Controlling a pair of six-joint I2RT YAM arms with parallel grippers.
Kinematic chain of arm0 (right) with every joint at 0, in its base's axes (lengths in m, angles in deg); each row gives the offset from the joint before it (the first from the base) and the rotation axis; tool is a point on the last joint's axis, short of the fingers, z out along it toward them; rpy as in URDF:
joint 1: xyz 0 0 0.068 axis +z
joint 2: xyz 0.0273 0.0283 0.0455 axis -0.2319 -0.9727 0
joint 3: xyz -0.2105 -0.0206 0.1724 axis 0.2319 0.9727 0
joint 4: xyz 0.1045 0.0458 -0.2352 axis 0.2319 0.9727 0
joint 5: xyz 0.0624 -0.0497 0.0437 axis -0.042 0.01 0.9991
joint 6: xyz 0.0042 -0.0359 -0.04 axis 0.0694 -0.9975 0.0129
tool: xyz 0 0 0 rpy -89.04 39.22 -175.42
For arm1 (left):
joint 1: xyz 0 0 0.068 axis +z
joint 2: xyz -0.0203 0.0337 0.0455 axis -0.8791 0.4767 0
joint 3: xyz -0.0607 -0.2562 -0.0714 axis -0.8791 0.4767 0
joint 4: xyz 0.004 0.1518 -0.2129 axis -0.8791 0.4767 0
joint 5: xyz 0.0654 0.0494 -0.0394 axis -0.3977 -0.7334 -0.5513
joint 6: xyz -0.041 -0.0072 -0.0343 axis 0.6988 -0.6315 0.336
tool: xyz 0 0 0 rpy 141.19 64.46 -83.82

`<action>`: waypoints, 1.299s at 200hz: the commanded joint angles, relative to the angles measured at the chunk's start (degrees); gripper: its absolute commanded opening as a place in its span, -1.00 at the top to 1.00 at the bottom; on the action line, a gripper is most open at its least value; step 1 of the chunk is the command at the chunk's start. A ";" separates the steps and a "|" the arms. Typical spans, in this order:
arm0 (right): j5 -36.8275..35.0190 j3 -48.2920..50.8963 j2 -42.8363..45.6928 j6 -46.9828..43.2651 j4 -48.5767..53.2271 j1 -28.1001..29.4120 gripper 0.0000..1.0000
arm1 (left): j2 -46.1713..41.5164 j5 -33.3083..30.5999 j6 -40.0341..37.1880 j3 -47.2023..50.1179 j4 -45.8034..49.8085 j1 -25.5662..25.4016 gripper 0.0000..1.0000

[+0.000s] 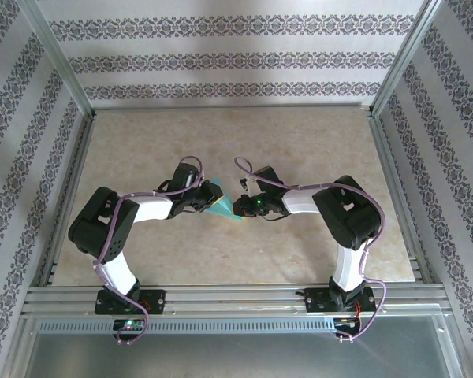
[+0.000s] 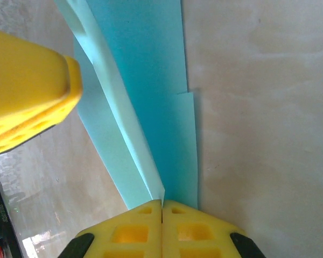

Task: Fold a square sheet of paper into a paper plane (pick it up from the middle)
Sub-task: Fourth fold the wing at the center of the table.

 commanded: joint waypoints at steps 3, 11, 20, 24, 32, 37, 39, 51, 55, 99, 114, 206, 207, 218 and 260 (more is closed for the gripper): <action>-1.81 2.54 -3.24 0.79 6.14 -0.63 0.87 | 1.14 0.83 -0.52 0.06 -3.62 -0.24 0.71; -1.65 2.54 -3.33 0.84 6.06 -0.63 0.87 | 1.68 1.17 -0.42 -0.29 -4.01 -0.21 0.71; -1.63 2.54 -3.33 0.88 6.05 -0.59 0.87 | 2.36 1.60 -0.24 -0.74 -4.32 -0.21 0.71; -1.63 2.54 -3.33 0.88 6.05 -0.63 0.87 | 2.61 1.69 -0.22 -0.97 -4.38 -0.21 0.71; -1.63 2.56 -3.33 0.81 6.05 -0.64 0.87 | 3.04 1.82 -0.21 -1.28 -4.50 -0.24 0.71; -1.63 2.54 -3.28 0.88 6.05 -0.63 0.87 | 3.37 1.86 -0.21 -1.51 -4.50 -0.22 0.71; -1.59 2.54 -3.21 0.93 6.07 -0.63 0.87 | 3.43 1.91 -0.21 -1.56 -4.44 -0.25 0.71; -1.59 2.54 -3.24 0.88 6.05 -0.64 0.86 | 3.97 2.08 -0.13 -1.90 -4.83 -0.26 0.71; -1.54 2.54 -3.24 0.89 6.10 -0.63 0.86 | 4.15 2.13 -0.13 -1.98 -4.84 -0.28 0.71; -1.45 2.54 -3.24 0.95 6.14 -0.63 0.80 | 5.34 2.49 -0.22 -2.74 -5.07 -0.23 0.71; -1.45 2.54 -3.30 0.89 6.13 -0.67 0.77 | 5.64 2.50 -0.21 -2.74 -5.10 -0.21 0.71; -1.20 2.54 -3.06 0.98 6.25 -0.63 0.76 | 7.12 2.63 -0.30 -3.66 -4.87 -0.24 0.72; -1.19 2.54 -3.06 0.98 6.23 -0.63 0.76 | 7.11 2.58 -0.30 -3.63 -4.86 -0.27 0.72; -1.19 2.58 -2.91 1.05 6.14 -0.63 0.76 | 7.27 2.50 -0.39 -3.72 -4.48 -0.26 0.72; -0.35 2.32 -1.28 1.41 5.96 -0.72 0.70 | 7.92 1.98 -0.57 -3.69 -2.69 -0.26 0.73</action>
